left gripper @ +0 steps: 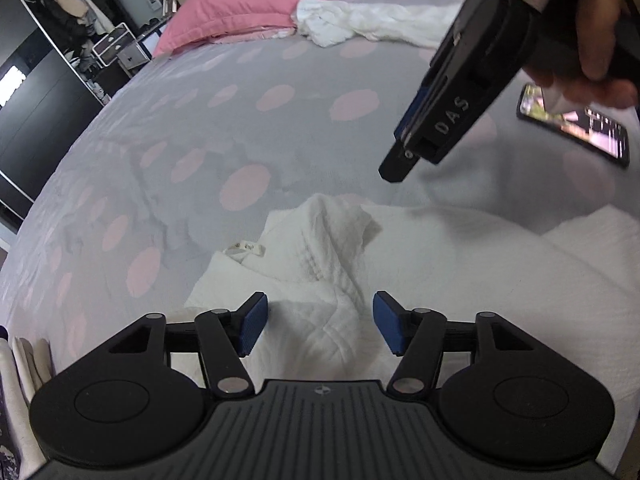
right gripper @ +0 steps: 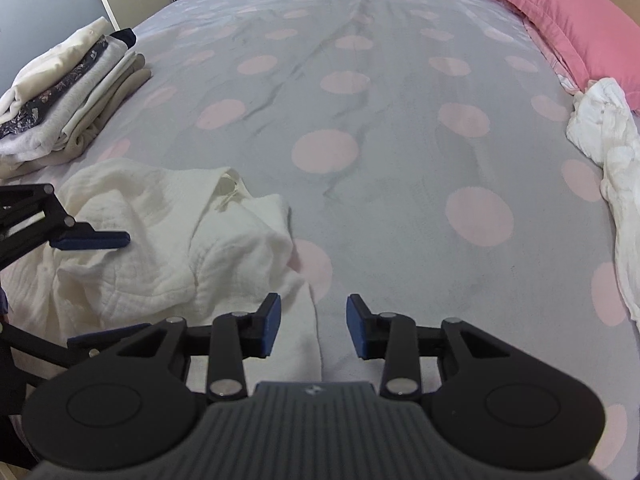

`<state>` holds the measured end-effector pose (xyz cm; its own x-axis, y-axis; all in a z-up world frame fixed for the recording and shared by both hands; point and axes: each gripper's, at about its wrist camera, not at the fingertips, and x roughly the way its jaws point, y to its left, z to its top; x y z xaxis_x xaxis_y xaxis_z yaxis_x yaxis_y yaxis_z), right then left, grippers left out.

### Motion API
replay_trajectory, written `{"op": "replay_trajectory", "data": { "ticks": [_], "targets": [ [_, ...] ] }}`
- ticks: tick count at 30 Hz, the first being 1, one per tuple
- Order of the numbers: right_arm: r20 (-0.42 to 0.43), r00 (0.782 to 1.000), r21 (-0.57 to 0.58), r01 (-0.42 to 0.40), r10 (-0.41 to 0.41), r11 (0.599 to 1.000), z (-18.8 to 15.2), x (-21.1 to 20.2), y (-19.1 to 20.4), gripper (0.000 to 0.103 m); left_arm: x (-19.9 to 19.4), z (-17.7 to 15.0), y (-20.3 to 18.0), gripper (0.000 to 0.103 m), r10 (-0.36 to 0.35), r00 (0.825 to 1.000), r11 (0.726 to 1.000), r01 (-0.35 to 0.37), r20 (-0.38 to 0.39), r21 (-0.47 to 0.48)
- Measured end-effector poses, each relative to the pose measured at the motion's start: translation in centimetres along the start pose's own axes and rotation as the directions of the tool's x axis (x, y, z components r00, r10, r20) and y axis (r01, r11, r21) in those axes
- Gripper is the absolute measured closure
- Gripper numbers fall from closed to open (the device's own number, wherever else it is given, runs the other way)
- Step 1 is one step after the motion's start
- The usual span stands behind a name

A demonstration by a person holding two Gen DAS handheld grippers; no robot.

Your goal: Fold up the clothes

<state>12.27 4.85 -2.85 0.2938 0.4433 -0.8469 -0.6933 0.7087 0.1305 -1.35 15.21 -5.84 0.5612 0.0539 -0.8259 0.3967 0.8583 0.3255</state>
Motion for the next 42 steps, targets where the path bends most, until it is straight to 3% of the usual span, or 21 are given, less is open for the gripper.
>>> {"op": "replay_trajectory", "data": {
  "ticks": [1, 2, 6, 10, 15, 22, 23, 24, 25, 31, 36, 42],
  "targets": [
    [-0.005, 1.000, 0.000, -0.001, 0.001, 1.000, 0.1, 0.3, 0.0, 0.063, 0.3, -0.2, 0.2, 0.073, -0.006, 1.000, 1.000, 0.006, -0.020, -0.008],
    [-0.010, 1.000, 0.000, -0.001, 0.001, 1.000, 0.2, 0.5, -0.1, 0.063, 0.5, -0.4, 0.6, 0.079, -0.013, 0.999, 1.000, 0.013, -0.037, -0.022],
    [-0.029, 1.000, -0.001, -0.008, 0.008, 1.000, 0.5, 1.5, -0.1, 0.063, -1.0, -1.2, 2.4, 0.087, -0.022, 1.000, 0.993, 0.022, 0.002, -0.117],
    [-0.055, 0.998, -0.004, -0.011, 0.011, 1.000, 0.5, 2.6, 0.0, 0.063, -3.7, -2.3, 5.7, 0.091, 0.025, 0.998, 0.965, -0.007, 0.065, -0.263],
    [-0.086, 0.996, -0.004, -0.016, 0.015, 1.000, 0.3, 4.3, 0.3, 0.063, -7.1, -5.2, 11.0, 0.091, 0.093, 0.988, 0.871, -0.020, 0.125, -0.491],
    [-0.129, 0.991, 0.011, -0.015, 0.016, 1.000, 0.0, 6.5, 0.4, 0.063, -9.2, -9.2, 15.6, 0.091, 0.196, 0.977, 0.758, -0.094, 0.088, -0.646],
    [-0.131, 0.991, 0.020, -0.016, 0.018, 1.000, 0.0, 6.5, 0.4, 0.065, -9.5, -9.6, 15.8, 0.091, 0.206, 0.975, 0.750, -0.103, 0.083, -0.653],
    [-0.135, 0.990, 0.024, -0.025, 0.028, 0.999, 0.0, 6.4, 0.5, 0.078, -9.7, -10.1, 16.0, 0.092, 0.215, 0.973, 0.743, -0.111, 0.078, -0.660],
    [-0.139, 0.990, 0.027, -0.030, 0.034, 0.999, 0.1, 6.3, 0.5, 0.101, -10.0, -10.3, 16.2, 0.092, 0.223, 0.972, 0.736, -0.119, 0.074, -0.666],
    [-0.091, 0.994, 0.013, 0.057, -0.056, 0.998, 0.8, 3.4, 0.6, 0.101, -11.9, -11.8, 16.8, 0.092, 0.252, 0.965, 0.690, -0.125, 0.074, -0.713],
    [-0.108, 0.986, -0.002, 0.129, -0.128, 0.992, 0.6, 1.3, -0.8, 0.101, -13.5, -12.7, 16.8, 0.092, 0.217, 0.972, 0.646, -0.070, 0.095, -0.760],
    [-0.179, 0.975, -0.033, 0.130, -0.134, 0.991, -2.3, 0.2, -1.6, 0.102, -13.6, -14.9, 16.2, 0.093, 0.089, 0.992, 0.573, 0.020, 0.087, -0.819]
  ]
}}
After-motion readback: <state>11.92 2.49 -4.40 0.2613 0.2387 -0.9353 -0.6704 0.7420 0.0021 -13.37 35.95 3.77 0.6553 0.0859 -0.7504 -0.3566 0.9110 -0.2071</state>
